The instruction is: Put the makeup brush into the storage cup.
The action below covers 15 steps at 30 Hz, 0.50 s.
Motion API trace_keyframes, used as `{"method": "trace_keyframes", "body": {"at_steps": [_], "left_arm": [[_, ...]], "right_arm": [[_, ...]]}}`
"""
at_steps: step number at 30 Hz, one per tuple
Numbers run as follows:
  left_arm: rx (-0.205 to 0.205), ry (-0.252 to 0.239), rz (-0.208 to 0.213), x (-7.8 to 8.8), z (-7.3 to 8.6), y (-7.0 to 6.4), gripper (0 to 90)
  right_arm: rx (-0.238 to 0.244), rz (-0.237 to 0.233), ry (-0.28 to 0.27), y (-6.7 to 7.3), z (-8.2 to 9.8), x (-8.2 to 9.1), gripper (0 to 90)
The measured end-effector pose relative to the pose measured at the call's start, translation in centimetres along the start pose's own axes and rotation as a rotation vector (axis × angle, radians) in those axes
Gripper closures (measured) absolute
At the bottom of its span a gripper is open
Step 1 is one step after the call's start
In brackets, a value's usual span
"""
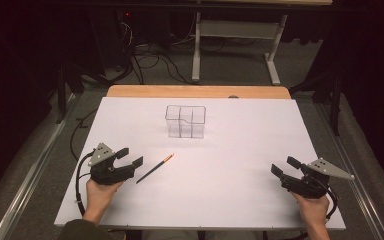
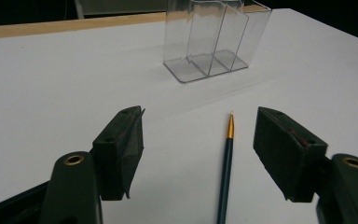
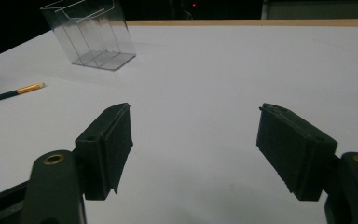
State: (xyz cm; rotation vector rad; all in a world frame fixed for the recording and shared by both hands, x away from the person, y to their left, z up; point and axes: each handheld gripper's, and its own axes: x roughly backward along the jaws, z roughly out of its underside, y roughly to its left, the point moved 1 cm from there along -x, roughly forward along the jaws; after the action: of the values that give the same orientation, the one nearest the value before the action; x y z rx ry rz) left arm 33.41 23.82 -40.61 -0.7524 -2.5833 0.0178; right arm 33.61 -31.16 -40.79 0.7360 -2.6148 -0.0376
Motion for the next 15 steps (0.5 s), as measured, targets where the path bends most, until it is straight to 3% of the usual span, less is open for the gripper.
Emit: {"method": "trace_keyframes", "body": {"at_steps": [15], "left_arm": [[0.000, 0.009, 0.013, -0.26, -0.02, -0.16, 33.7]], "right_arm": [[0.000, -0.003, 0.011, 0.11, 0.06, -0.10, 28.8]]}}
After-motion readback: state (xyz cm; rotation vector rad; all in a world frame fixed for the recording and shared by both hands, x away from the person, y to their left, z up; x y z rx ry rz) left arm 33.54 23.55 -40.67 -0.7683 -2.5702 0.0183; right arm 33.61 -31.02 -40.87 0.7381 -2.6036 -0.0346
